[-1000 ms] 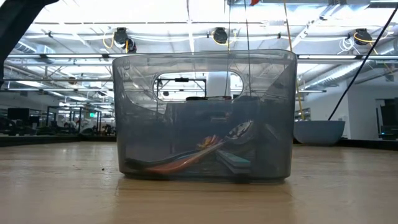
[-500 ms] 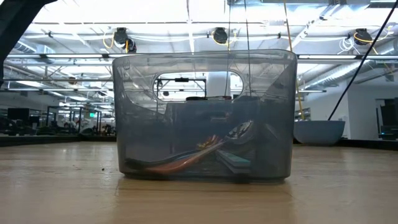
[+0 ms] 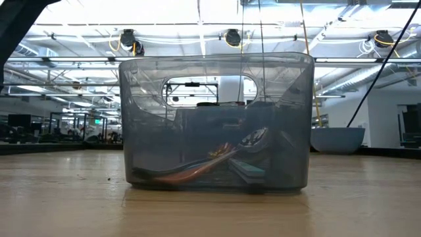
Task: Pick & Place Food Item
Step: Put the orange noodle pack into the white bin
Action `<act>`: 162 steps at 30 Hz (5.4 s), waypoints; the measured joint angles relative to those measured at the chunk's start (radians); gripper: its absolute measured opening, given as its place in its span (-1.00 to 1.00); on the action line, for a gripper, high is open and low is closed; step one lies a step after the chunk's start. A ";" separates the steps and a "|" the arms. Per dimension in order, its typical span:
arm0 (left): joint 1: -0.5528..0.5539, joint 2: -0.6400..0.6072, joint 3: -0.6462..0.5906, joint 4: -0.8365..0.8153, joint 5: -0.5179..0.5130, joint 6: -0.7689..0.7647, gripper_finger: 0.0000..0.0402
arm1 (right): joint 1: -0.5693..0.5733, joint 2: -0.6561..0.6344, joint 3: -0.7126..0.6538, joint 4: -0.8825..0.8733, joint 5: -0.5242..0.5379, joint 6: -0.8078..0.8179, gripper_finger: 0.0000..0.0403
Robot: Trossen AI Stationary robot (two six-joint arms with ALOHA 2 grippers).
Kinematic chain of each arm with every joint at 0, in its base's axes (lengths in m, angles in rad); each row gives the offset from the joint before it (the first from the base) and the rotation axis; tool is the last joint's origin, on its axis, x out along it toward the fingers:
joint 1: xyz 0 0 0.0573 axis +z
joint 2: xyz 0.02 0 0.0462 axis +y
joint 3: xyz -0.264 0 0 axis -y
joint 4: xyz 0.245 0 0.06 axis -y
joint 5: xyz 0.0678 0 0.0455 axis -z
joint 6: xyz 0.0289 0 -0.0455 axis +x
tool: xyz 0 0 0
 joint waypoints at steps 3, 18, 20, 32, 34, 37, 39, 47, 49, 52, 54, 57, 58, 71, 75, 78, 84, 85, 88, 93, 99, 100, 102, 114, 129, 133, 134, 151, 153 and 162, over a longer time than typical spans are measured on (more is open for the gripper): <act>0.006 0.000 0.000 0.046 0.017 -0.030 -0.15 | 0.002 0.000 0.000 0.000 0.002 0.000 -1.00; 0.002 0.000 0.000 0.067 0.080 -0.020 -0.15 | -0.008 0.000 0.000 -0.024 0.002 -0.020 -1.00; -0.001 0.000 0.000 0.067 0.079 -0.017 -0.15 | -0.014 0.000 0.000 -0.017 0.003 -0.025 -1.00; 0.000 0.000 0.000 -0.078 0.013 0.093 -0.15 | -0.041 0.000 0.000 0.012 -0.020 -0.026 -1.00; -0.001 0.000 0.000 -0.075 0.003 0.096 -0.15 | -0.041 0.000 0.000 0.012 -0.020 -0.026 -1.00; 0.000 0.000 0.000 -0.075 0.001 0.113 -0.15 | -0.041 0.000 0.000 0.012 -0.021 -0.026 -1.00; 0.000 0.000 0.000 -0.075 0.000 0.115 -0.17 | -0.041 0.000 0.000 0.012 -0.021 -0.026 -1.00; 0.003 0.000 0.000 -0.072 0.001 0.117 -0.54 | -0.041 0.000 0.000 0.011 -0.020 -0.026 -1.00; 0.006 0.000 0.000 -0.070 0.002 0.117 -0.67 | -0.041 0.000 0.000 0.010 -0.020 -0.026 -1.00; 0.007 0.000 0.000 -0.056 0.003 0.117 -0.90 | -0.041 0.000 0.000 0.009 -0.020 -0.026 -1.00; 0.008 0.000 0.000 -0.046 0.003 0.118 -0.96 | -0.041 0.000 0.000 0.008 -0.020 -0.026 -1.00; 0.008 0.000 0.000 -0.027 0.002 0.127 -0.96 | -0.041 0.000 0.000 0.008 -0.019 -0.026 -1.00; 0.008 0.000 0.000 -0.022 0.002 0.127 -0.97 | -0.041 0.000 0.000 0.009 -0.017 -0.026 -1.00; 0.014 0.000 0.000 -0.008 0.002 0.112 -0.98 | -0.079 -0.001 -0.001 0.115 0.002 0.133 -0.68; 0.033 -0.004 0.000 -0.025 -0.005 0.111 -0.99 | -0.103 -0.001 -0.001 0.151 0.007 0.172 -0.34; 0.058 -0.010 -0.001 -0.062 -0.010 0.106 -0.98 | -0.122 0.000 -0.001 0.147 0.008 0.177 -0.12; 0.113 -0.052 -0.001 -0.182 -0.071 0.127 -0.98 | -0.187 -0.007 -0.001 0.144 0.014 0.224 0.12; 0.123 -0.062 -0.001 -0.211 -0.091 0.138 -0.98 | -0.198 -0.010 -0.001 0.143 0.014 0.225 0.14; 0.151 -0.085 -0.001 -0.281 -0.161 0.165 -0.99 | -0.224 -0.027 -0.001 0.124 0.058 0.225 0.16; 0.196 -0.132 -0.001 -0.373 -0.265 0.181 -0.99 | -0.262 -0.081 -0.001 -0.050 0.328 0.173 0.12; 0.230 -0.169 0.000 -0.400 -0.404 0.236 -0.99 | -0.275 -0.151 -0.001 -0.213 0.563 0.043 0.08; 0.238 -0.170 0.000 -0.400 -0.409 0.243 -0.99 | -0.275 -0.158 -0.006 -0.212 0.580 0.037 0.08; 0.259 -0.161 -0.003 -0.399 -0.414 0.246 -0.98 | -0.274 -0.171 -0.027 -0.191 0.584 0.035 0.08; 0.390 -0.118 -0.200 -0.306 -0.432 0.205 -0.99 | -0.222 -0.251 -0.363 0.090 0.583 0.183 0.08; 0.400 -0.114 -0.485 -0.073 -0.448 0.100 -0.99 | -0.220 -0.356 -0.690 0.514 0.586 0.388 0.08; 0.399 -0.114 -0.510 -0.033 -0.450 0.088 -0.99 | -0.221 -0.354 -0.690 0.514 0.587 0.381 0.08; 0.398 -0.114 -0.518 -0.018 -0.452 0.086 -0.99 | -0.221 -0.354 -0.690 0.514 0.587 0.380 0.08; 0.351 -0.112 -0.709 0.108 -0.489 0.042 -0.99 | -0.221 -0.354 -0.690 0.512 0.590 0.374 0.08; 0.339 -0.112 -0.738 0.117 -0.512 0.036 -0.98 | -0.221 -0.354 -0.690 0.511 0.590 0.375 0.08; 0.313 -0.113 -0.863 0.265 -0.522 -0.028 -0.97 | -0.221 -0.354 -0.690 0.510 0.591 0.389 0.08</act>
